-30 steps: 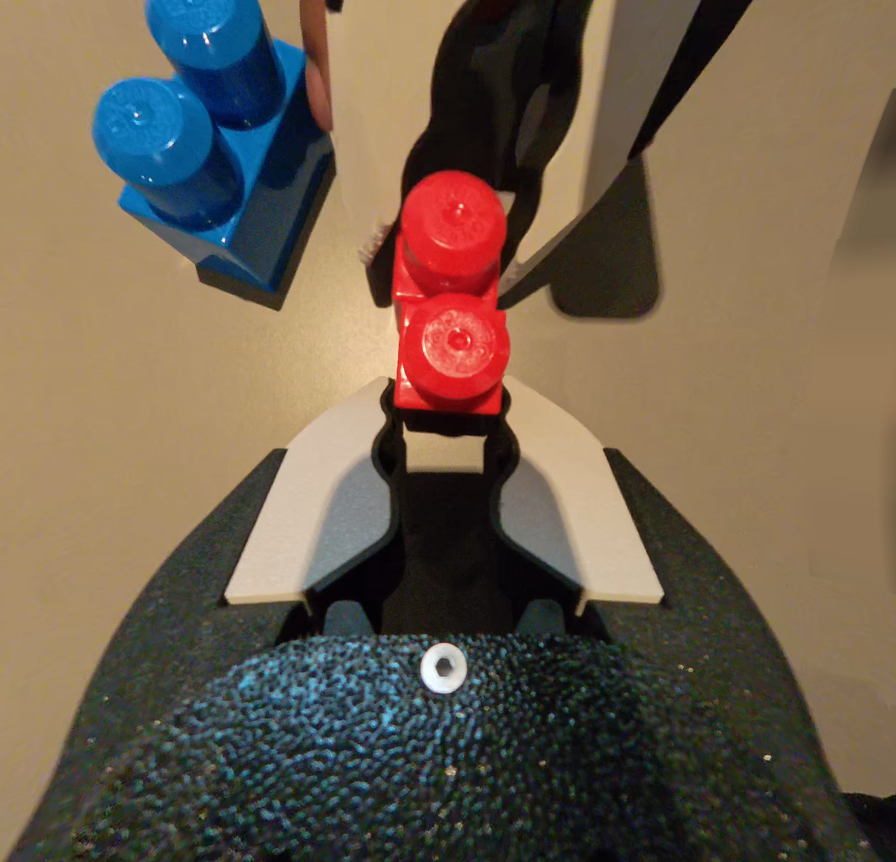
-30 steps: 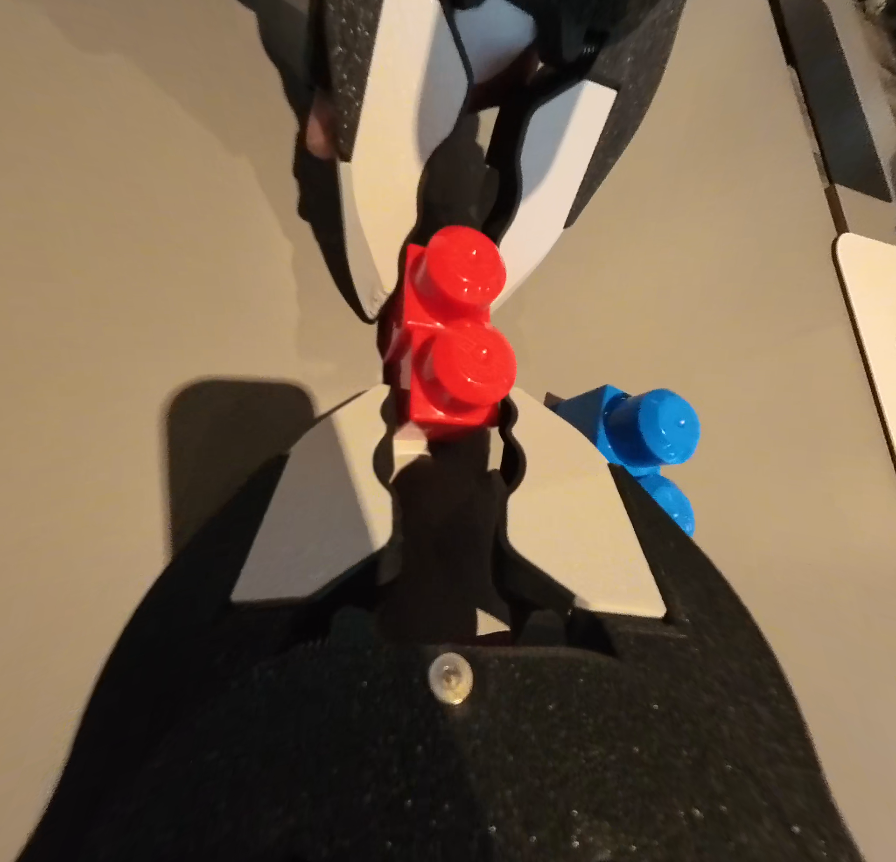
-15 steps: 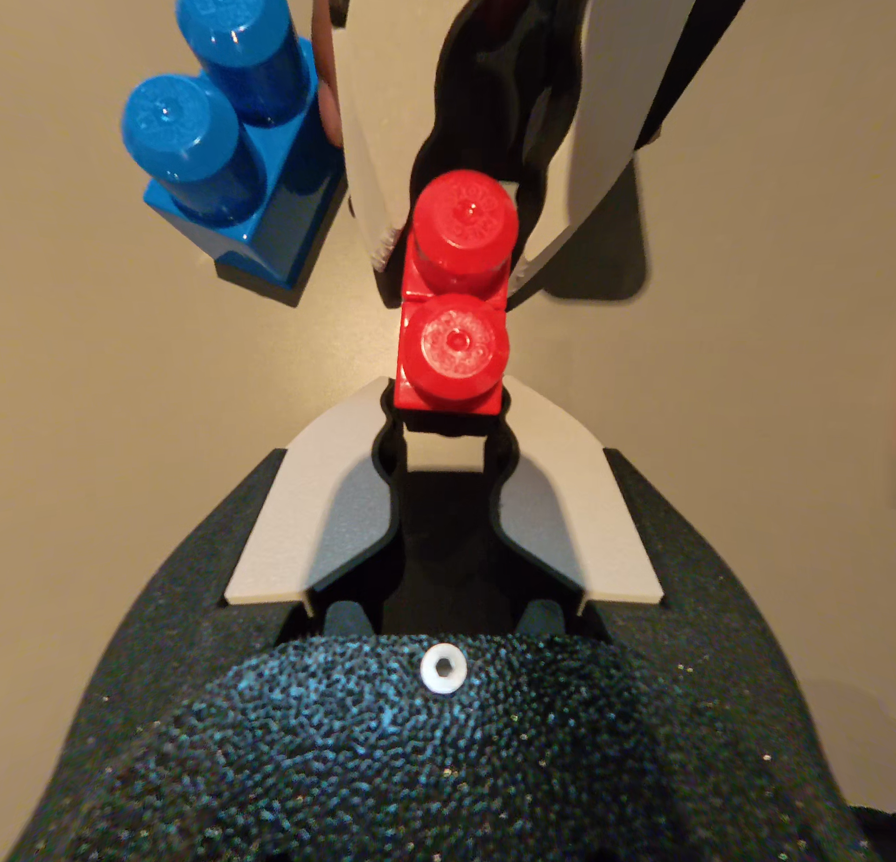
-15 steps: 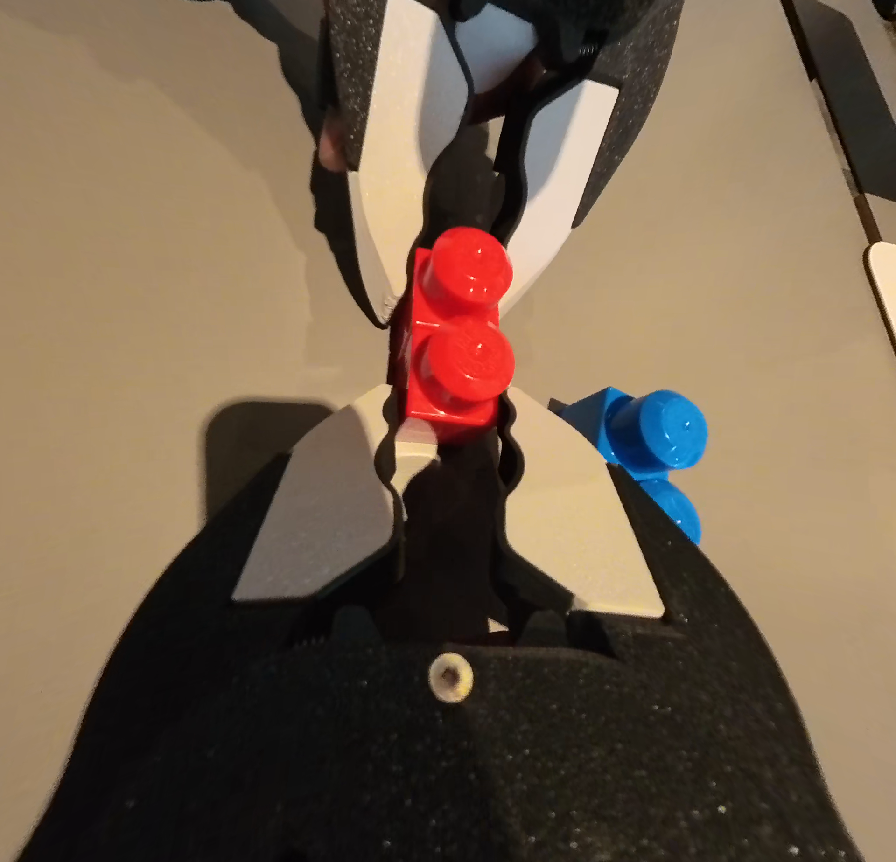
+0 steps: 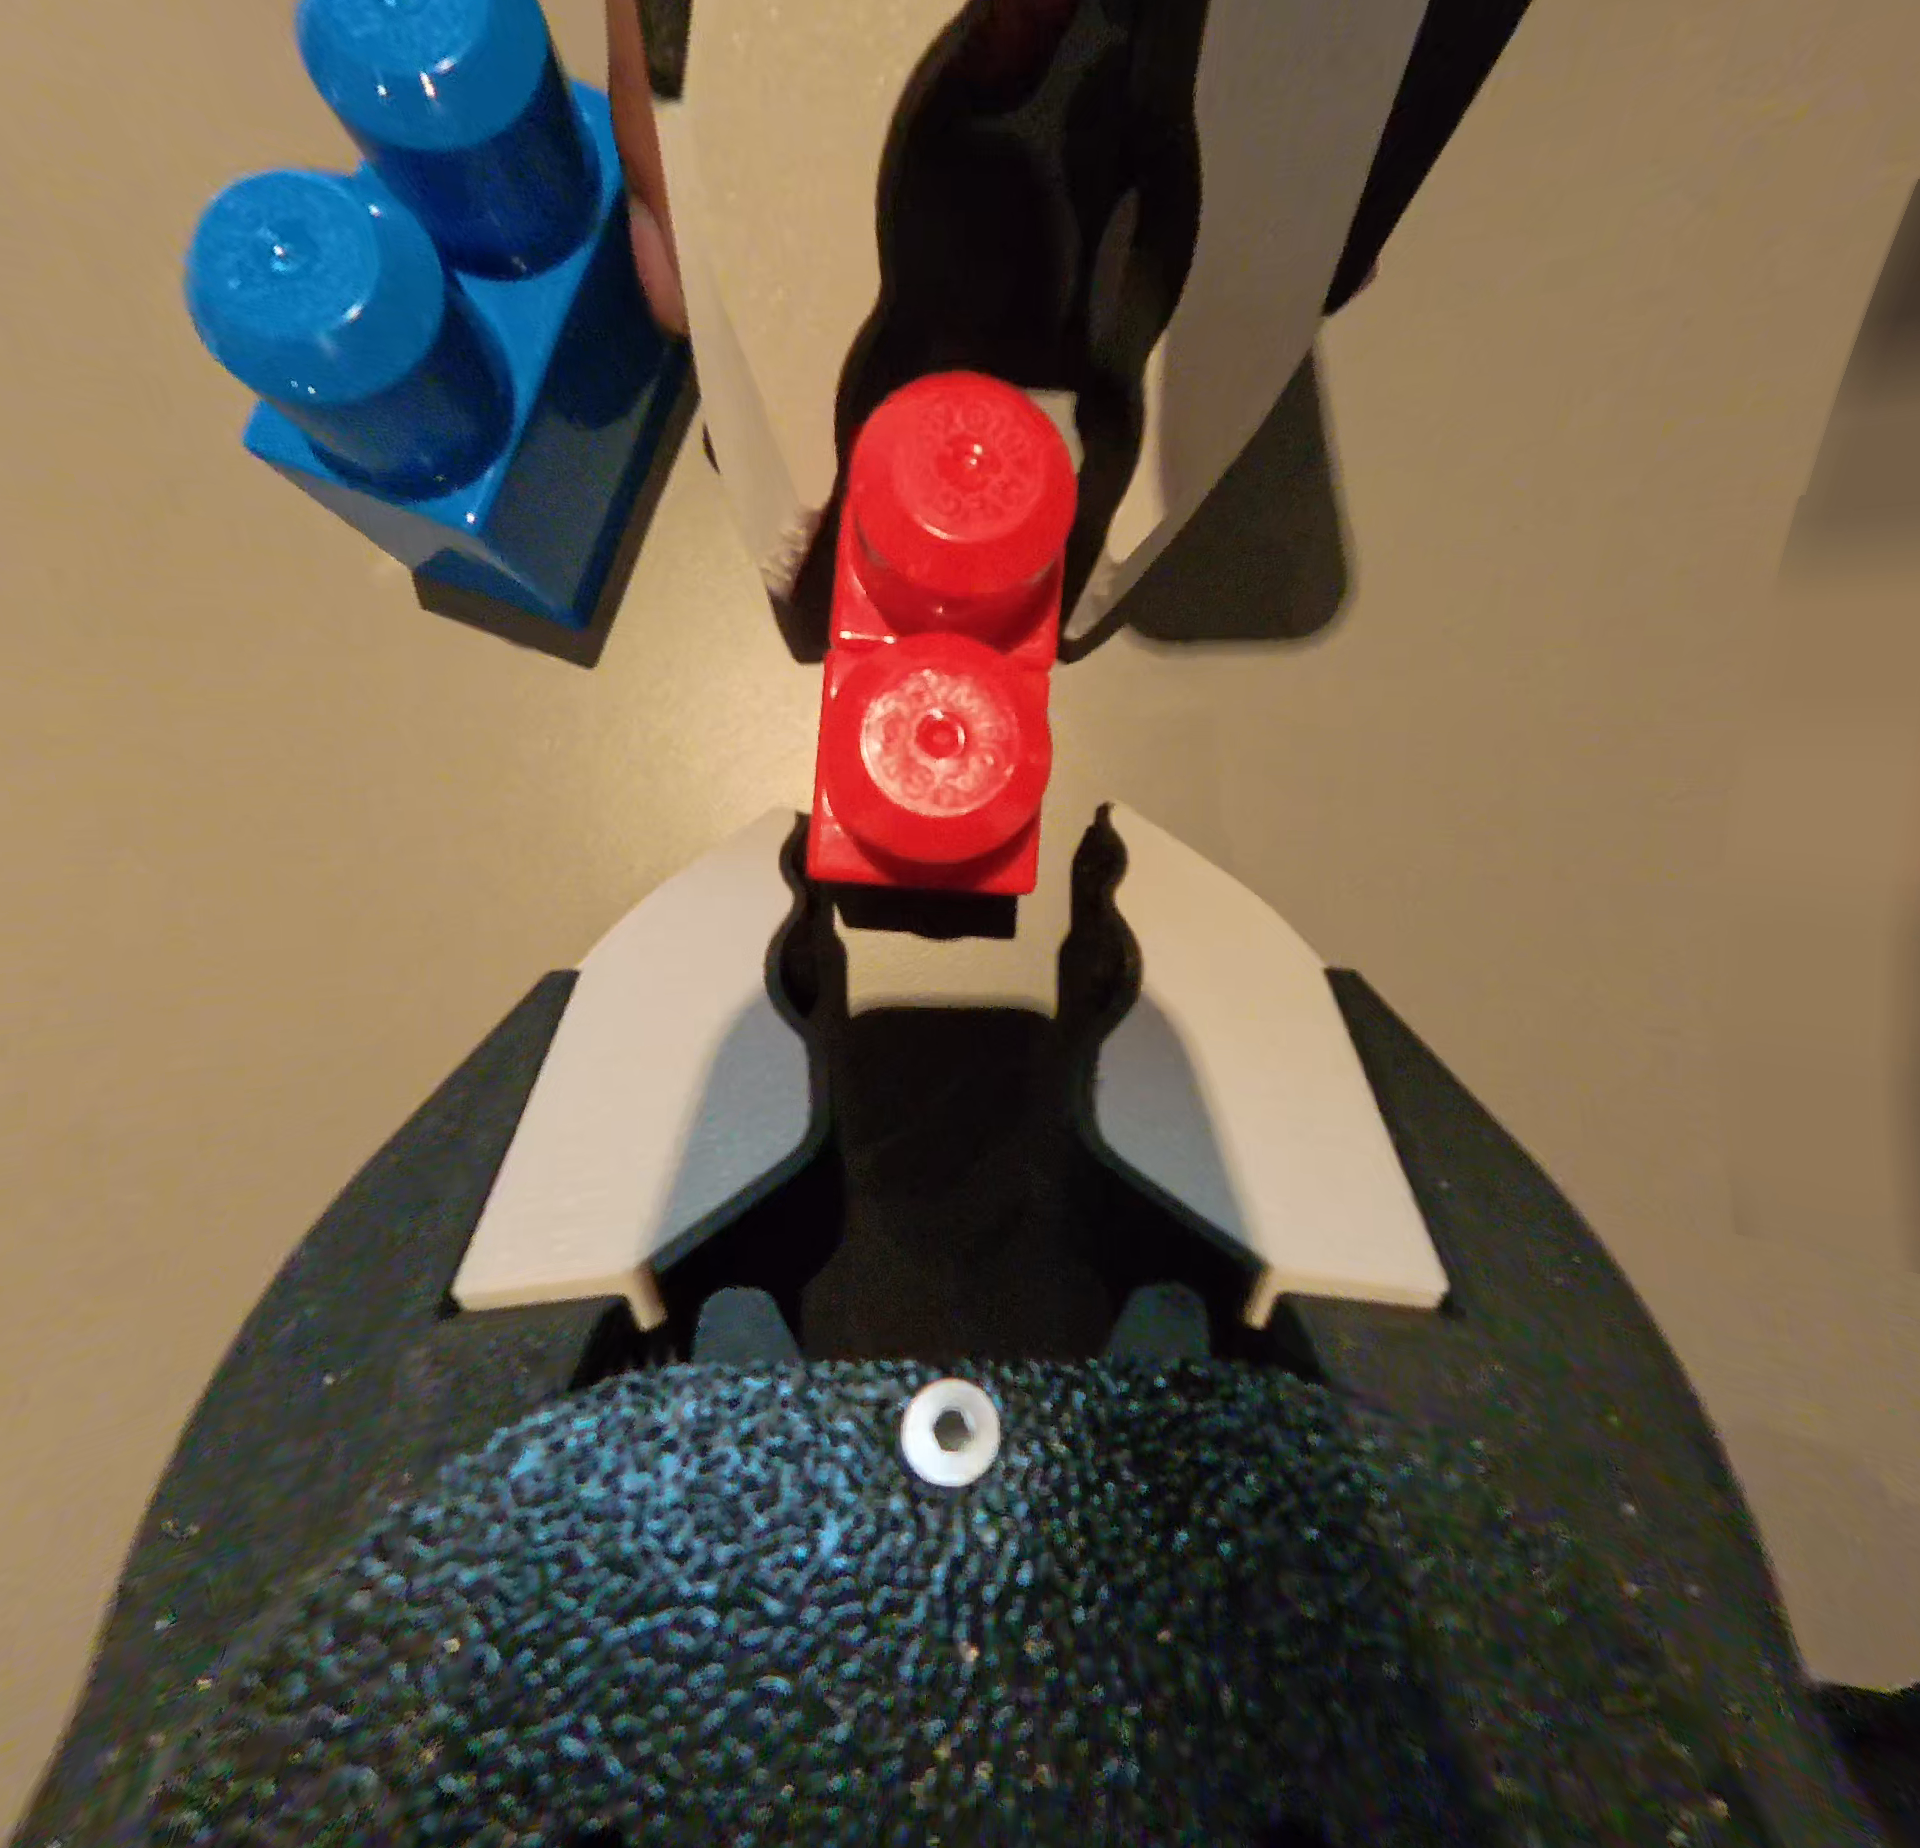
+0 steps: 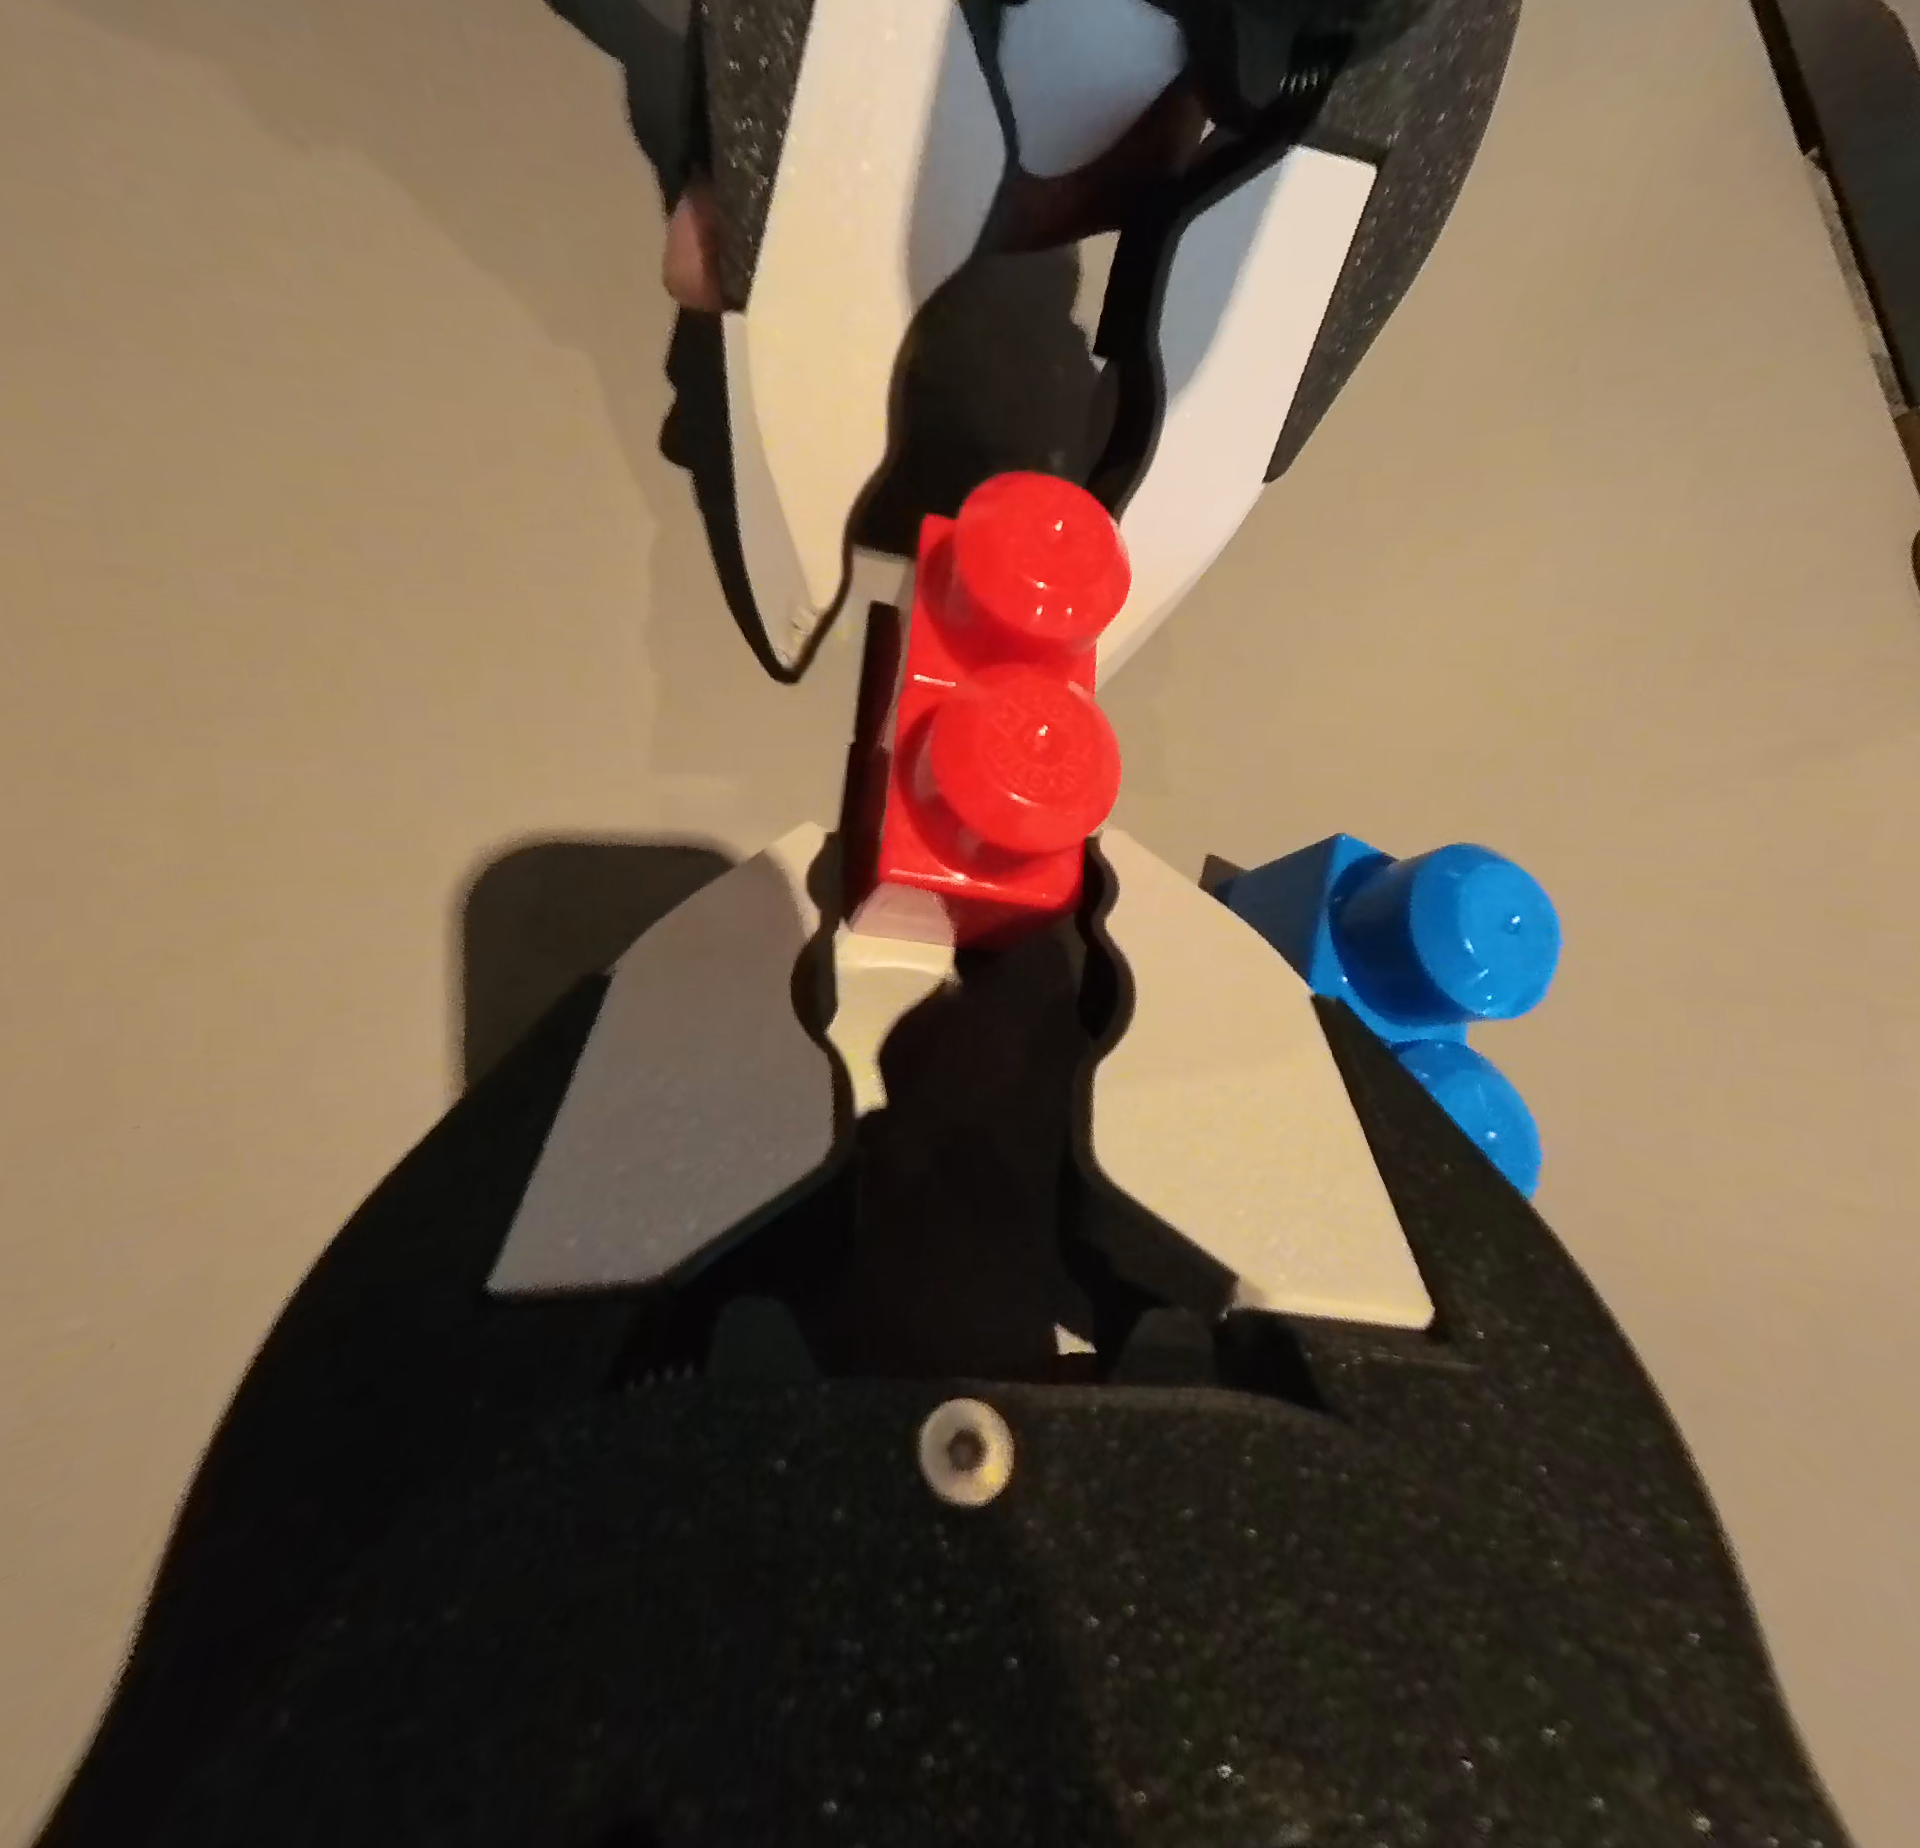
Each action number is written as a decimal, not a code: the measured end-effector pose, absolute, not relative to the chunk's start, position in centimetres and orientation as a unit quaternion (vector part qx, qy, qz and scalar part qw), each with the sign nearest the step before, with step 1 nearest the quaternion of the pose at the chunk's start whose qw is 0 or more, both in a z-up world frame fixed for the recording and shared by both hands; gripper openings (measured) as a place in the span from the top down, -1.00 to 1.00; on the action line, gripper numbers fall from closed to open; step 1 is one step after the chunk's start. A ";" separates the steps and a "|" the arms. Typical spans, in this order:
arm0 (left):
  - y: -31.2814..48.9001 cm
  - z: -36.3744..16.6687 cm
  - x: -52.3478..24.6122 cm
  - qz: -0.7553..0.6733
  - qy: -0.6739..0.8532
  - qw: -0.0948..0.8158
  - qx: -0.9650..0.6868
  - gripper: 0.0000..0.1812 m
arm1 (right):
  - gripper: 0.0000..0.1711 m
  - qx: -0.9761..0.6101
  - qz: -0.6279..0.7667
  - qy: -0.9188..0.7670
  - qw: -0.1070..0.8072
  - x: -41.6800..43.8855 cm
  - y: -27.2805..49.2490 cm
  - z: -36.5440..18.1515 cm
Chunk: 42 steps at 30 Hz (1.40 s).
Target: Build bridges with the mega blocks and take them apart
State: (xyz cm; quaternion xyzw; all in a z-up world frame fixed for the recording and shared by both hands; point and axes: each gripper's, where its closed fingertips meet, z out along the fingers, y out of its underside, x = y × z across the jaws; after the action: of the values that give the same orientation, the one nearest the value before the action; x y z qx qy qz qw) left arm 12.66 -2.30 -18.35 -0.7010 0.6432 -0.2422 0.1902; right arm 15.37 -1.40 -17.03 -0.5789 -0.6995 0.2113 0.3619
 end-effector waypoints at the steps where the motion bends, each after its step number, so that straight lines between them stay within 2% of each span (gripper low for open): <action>1: -2.3 -18.3 12.5 -0.241 0.644 0.188 -0.701 0.43 | 0.48 -0.578 0.214 -0.699 0.363 15.4 -1.5 -16.9; 6: -2.6 -16.9 11.9 -0.265 0.643 0.200 -0.691 0.35 | 0.43 -0.564 0.243 -0.694 0.375 16.1 -2.2 -14.9; 10: -2.4 -13.7 11.8 -0.311 0.631 0.254 -0.664 0.31 | 0.45 -0.547 0.287 -0.672 0.408 16.7 -2.7 -12.1; 14: -0.7 -8.2 12.1 -0.364 0.575 0.389 -0.621 0.27 | 0.49 -0.533 0.317 -0.605 0.500 17.1 -1.0 -8.1; 19: 1.5 -1.0 11.0 -0.430 0.442 0.572 -0.540 0.29 | 0.68 -0.512 0.319 -0.505 0.617 18.1 1.4 -4.3; 24: 3.1 2.6 8.0 -0.475 0.309 0.666 -0.485 0.17 | 0.72 -0.492 0.348 -0.458 0.654 18.5 1.9 -2.9; 29: 3.2 4.2 5.7 -0.553 0.238 0.670 -0.435 0.12 | 0.58 -0.499 0.341 -0.443 0.662 18.2 2.6 -3.2; 32: 2.6 4.9 4.9 -0.592 0.223 0.663 -0.400 0.28 | 0.49 -0.499 0.347 -0.443 0.659 17.9 2.5 -3.1; 35: 2.5 5.4 3.8 -0.573 0.202 0.695 -0.383 0.30 | 0.46 -0.492 0.368 -0.427 0.664 18.2 2.3 -2.1; 37: 3.1 5.0 3.5 -0.546 0.193 0.706 -0.409 0.31 | 0.51 -0.495 0.364 -0.415 0.671 18.5 2.5 -1.7; 39: 3.4 4.6 3.8 -0.540 0.203 0.695 -0.430 0.32 | 0.68 -0.510 0.336 -0.416 0.674 18.8 3.1 -2.0; 42: 3.2 4.1 4.1 -0.550 0.220 0.676 -0.439 0.49 | 0.90 -0.518 0.317 -0.415 0.678 19.1 3.5 -2.3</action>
State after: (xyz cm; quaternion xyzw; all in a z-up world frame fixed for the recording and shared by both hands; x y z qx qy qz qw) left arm 4.11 3.17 4.14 -0.4386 0.2201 -0.5503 0.6756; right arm 19.11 3.53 -2.35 -0.5175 -0.4149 0.3172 0.6778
